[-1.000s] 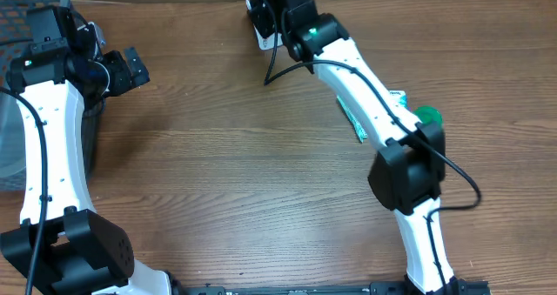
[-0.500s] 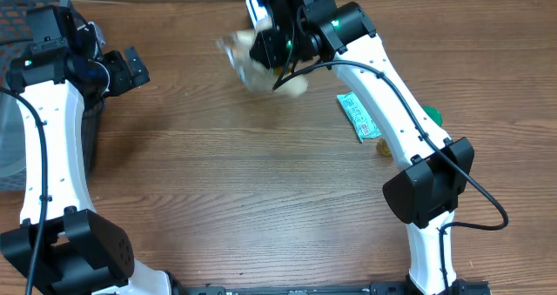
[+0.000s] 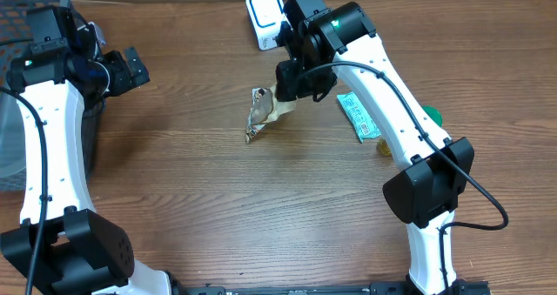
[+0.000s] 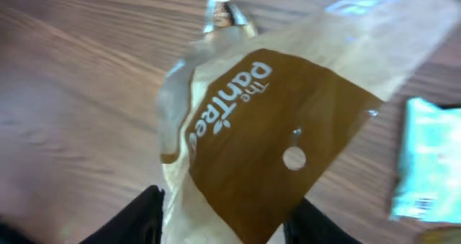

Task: Scan the item barcode
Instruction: 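Lower the pouch back down toward the table center, then carry the pouch right and set it beside the wipes pack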

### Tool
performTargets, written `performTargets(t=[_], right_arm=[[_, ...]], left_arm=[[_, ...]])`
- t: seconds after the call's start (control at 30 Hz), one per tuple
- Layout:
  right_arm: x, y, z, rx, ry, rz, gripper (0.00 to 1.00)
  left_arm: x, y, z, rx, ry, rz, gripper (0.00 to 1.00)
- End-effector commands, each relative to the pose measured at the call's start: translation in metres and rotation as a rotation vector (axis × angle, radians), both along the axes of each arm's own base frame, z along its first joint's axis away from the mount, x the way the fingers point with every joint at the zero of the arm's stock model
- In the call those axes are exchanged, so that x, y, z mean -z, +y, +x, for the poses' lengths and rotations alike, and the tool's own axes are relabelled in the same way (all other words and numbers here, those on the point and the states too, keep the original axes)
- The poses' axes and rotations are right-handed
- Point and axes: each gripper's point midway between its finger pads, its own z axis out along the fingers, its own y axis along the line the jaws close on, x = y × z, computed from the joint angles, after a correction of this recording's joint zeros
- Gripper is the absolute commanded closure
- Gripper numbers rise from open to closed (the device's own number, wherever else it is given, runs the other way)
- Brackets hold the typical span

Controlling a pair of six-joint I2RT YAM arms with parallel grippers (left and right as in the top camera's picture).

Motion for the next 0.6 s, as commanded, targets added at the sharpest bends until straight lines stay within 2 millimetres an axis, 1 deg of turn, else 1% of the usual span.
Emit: performTargets(t=[0.0,0.13,0.17,0.23,0.3,0.37,0.43,0.5,0.57], right_arm=[[-0.01,-0.02,0.014,0.046,-0.09,-0.091,0.49],[-0.01,-0.033,0.023,0.142,-0.121,-0.148,0.48],[-0.01,-0.039,0.025,0.173,-0.135,-0.18,0.46],[-0.01,-0.046,0.028,0.212,-0.15,-0.211,0.43],[-0.011,-0.05,0.031,0.246,-0.163,-0.226,0.43],[-0.012,-0.048,0.034,0.261,-0.175,-0.21,0.42],[-0.014,-0.043,0.04,0.263,-0.195,-0.187,0.44],[-0.011,-0.034,0.046,0.259,-0.221,-0.166,0.49],[-0.005,-0.026,0.051,0.254,-0.241,-0.151,0.57]], left_arm=[[-0.003,0.001,0.002,-0.007,-0.006,0.008,0.0],[-0.003,0.001,0.002,-0.007,-0.006,0.008,0.0],[-0.003,0.001,0.002,-0.007,-0.006,0.008,0.0],[-0.003,0.001,0.002,-0.007,-0.006,0.008,0.0],[-0.003,0.001,0.002,-0.007,-0.006,0.008,0.0],[-0.003,0.001,0.002,-0.007,-0.006,0.008,0.0],[-0.003,0.001,0.002,-0.007,-0.006,0.008,0.0],[-0.003,0.001,0.002,-0.007,-0.006,0.008,0.0],[-0.003,0.001,0.002,-0.007,-0.006,0.008,0.0]])
